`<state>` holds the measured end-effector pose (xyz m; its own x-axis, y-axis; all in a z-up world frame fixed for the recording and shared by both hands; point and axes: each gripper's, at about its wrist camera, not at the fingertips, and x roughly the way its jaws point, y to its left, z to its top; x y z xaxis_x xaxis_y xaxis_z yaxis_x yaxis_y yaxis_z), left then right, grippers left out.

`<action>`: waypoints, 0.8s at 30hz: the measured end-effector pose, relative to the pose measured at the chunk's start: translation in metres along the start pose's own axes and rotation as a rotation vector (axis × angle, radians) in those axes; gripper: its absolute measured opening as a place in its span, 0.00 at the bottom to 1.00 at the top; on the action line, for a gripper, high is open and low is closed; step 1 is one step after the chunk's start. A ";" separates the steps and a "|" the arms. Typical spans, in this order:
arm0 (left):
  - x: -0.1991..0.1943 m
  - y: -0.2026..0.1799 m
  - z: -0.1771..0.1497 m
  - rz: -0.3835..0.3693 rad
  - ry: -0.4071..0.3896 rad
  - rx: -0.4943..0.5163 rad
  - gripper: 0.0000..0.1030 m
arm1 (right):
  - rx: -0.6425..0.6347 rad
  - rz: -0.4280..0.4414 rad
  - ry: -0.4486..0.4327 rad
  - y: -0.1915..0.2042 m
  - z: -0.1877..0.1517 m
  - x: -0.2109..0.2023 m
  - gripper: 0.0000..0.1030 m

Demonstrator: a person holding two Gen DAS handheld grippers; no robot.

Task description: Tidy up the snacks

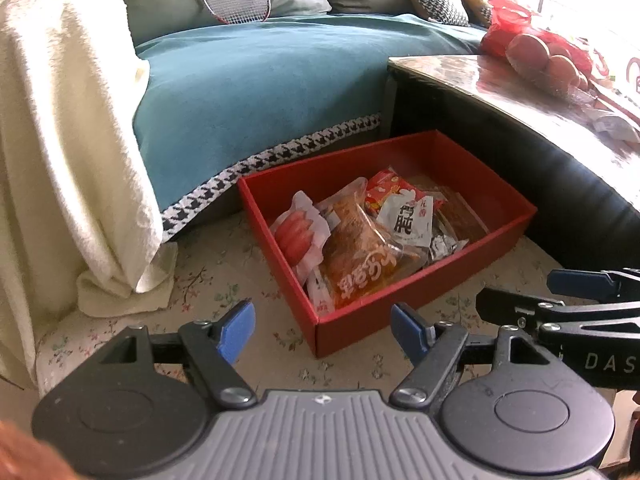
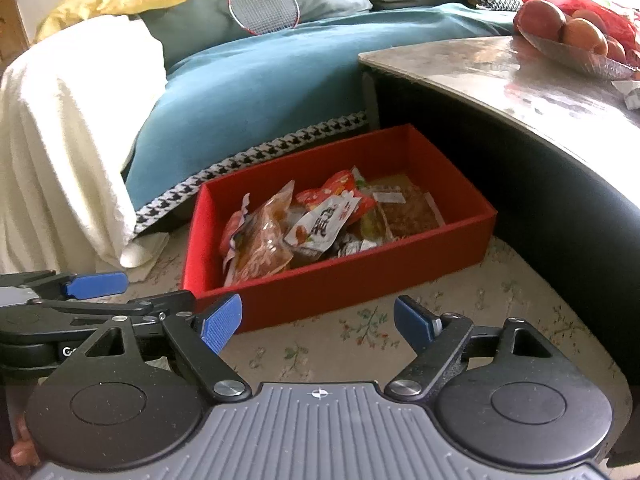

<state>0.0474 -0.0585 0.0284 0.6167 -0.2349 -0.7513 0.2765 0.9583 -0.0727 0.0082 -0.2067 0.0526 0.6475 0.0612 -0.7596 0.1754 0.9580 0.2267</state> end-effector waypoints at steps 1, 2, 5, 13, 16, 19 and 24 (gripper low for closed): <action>-0.002 0.000 -0.001 0.003 -0.001 -0.001 0.67 | -0.001 0.002 -0.001 0.001 -0.002 -0.002 0.85; -0.003 0.001 -0.003 0.006 -0.002 -0.003 0.67 | 0.000 0.004 -0.002 0.002 -0.003 -0.003 0.85; -0.008 0.003 -0.005 0.005 -0.007 -0.010 0.67 | 0.006 0.008 -0.005 0.004 -0.006 -0.006 0.85; -0.018 0.008 -0.012 0.014 -0.019 -0.021 0.67 | 0.003 0.011 -0.010 0.011 -0.011 -0.012 0.85; -0.020 0.009 -0.014 0.014 -0.019 -0.023 0.67 | 0.003 0.013 -0.009 0.013 -0.012 -0.013 0.85; -0.022 0.010 -0.015 0.017 -0.022 -0.022 0.67 | 0.002 0.013 -0.008 0.013 -0.012 -0.014 0.85; -0.025 0.010 -0.018 0.022 -0.032 -0.020 0.67 | 0.001 0.014 -0.008 0.014 -0.013 -0.016 0.85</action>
<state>0.0217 -0.0397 0.0348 0.6460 -0.2190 -0.7313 0.2481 0.9662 -0.0702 -0.0095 -0.1905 0.0596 0.6559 0.0728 -0.7513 0.1670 0.9567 0.2385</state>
